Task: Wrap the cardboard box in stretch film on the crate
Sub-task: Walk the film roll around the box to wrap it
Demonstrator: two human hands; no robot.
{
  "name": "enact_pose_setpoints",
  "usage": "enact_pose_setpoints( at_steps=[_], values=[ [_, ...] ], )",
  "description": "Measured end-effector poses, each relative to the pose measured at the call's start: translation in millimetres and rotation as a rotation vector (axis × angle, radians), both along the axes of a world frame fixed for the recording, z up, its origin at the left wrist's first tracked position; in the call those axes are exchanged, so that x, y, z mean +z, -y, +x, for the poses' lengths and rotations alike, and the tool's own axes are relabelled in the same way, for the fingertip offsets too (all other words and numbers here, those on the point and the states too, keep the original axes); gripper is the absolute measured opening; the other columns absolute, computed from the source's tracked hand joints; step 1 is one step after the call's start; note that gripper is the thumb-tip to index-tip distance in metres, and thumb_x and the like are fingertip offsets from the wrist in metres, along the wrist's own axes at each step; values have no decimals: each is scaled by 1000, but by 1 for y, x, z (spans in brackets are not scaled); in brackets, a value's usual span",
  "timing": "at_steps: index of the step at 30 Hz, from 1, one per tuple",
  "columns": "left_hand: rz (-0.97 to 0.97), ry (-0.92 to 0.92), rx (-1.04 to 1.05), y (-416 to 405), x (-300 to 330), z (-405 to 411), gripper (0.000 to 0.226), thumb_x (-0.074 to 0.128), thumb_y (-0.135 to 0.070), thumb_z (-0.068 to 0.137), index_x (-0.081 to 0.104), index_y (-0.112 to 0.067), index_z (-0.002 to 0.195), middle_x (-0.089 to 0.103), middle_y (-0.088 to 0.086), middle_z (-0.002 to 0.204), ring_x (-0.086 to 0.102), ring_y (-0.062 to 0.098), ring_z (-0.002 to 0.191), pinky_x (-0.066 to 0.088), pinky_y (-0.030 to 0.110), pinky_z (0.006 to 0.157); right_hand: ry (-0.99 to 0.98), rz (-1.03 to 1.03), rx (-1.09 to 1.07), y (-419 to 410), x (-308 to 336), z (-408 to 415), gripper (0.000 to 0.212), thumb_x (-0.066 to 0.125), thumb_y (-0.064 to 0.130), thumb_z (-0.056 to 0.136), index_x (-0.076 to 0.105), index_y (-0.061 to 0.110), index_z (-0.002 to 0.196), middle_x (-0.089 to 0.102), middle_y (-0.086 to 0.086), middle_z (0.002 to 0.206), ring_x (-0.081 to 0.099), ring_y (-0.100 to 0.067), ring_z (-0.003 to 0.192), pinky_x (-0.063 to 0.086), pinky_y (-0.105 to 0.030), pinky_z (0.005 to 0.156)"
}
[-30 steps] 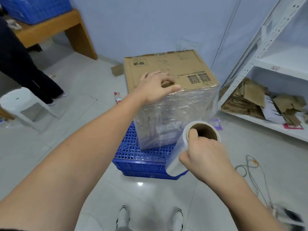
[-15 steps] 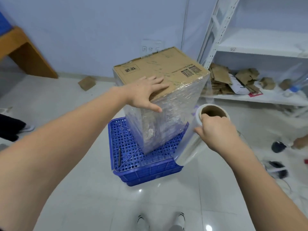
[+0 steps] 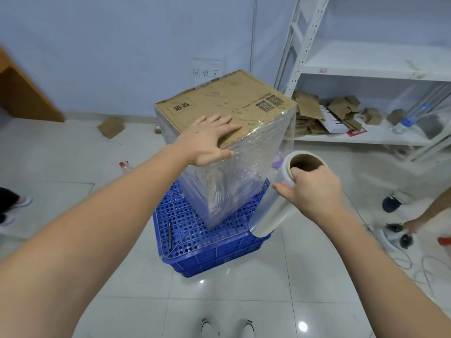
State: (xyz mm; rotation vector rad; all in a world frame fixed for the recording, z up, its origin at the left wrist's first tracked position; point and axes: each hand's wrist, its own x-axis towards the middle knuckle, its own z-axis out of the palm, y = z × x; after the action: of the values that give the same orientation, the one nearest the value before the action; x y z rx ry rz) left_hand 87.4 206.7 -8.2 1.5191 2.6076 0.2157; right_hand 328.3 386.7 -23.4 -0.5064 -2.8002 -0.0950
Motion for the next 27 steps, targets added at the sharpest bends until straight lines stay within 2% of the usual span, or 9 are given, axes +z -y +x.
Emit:
enact_pose_setpoints(
  at_steps=[3,6,8,12,16,21,23,25,27],
  values=[
    [15,-6,44,-16,1,8,78,51,-67,94,18,-47,161,9,-8,173,8,19,159,5,47,129,-50,-16,148,15,3,11,59,84,51,64,33,22,58,33,2,44,44,-28,49,29,-26,44],
    [19,-15,67,-29,-1,14,79,51,-67,93,18,-46,162,11,-6,173,9,21,159,6,47,129,-48,36,336,36,-6,25,56,86,47,59,37,20,52,34,0,40,39,-25,43,20,-25,52],
    [22,-11,72,-31,-3,17,79,51,-67,93,18,-46,162,11,-6,173,9,21,159,6,48,129,-66,52,415,45,-14,29,52,83,48,63,41,19,53,40,0,39,35,-23,43,23,-24,51],
    [29,-14,86,-29,-2,19,78,53,-65,93,19,-46,161,11,-6,172,9,20,159,6,49,129,-138,-34,541,53,-13,20,45,76,48,74,46,19,56,40,0,42,29,-22,44,40,-30,51],
    [23,-24,103,-29,-2,22,78,53,-64,94,20,-46,161,11,-8,172,9,19,159,6,47,129,-192,-75,609,64,-8,14,42,82,44,70,52,19,56,44,1,45,23,-16,55,42,-29,53],
    [24,-28,110,-29,-4,24,77,53,-65,93,20,-48,161,11,-9,172,8,17,159,6,46,129,-78,-9,690,77,-8,-2,39,82,46,68,57,18,54,44,2,42,24,-17,49,28,-25,59],
    [29,-28,115,-29,-4,24,77,53,-65,93,21,-48,160,11,-10,172,8,16,159,5,45,129,-29,9,709,77,-2,-4,38,80,46,68,58,18,55,45,3,42,34,-19,43,22,-25,62],
    [22,-36,119,-28,-3,24,77,53,-65,93,21,-48,160,10,-11,172,7,16,159,5,44,129,41,24,705,76,4,-3,37,78,48,69,60,18,59,48,3,44,43,-19,44,24,-25,63],
    [21,-32,122,-29,-3,25,77,52,-65,93,20,-49,160,10,-12,172,6,15,159,5,44,129,124,27,669,81,8,-1,37,76,48,71,56,17,66,51,3,47,46,-19,44,34,-28,62]
  ],
)
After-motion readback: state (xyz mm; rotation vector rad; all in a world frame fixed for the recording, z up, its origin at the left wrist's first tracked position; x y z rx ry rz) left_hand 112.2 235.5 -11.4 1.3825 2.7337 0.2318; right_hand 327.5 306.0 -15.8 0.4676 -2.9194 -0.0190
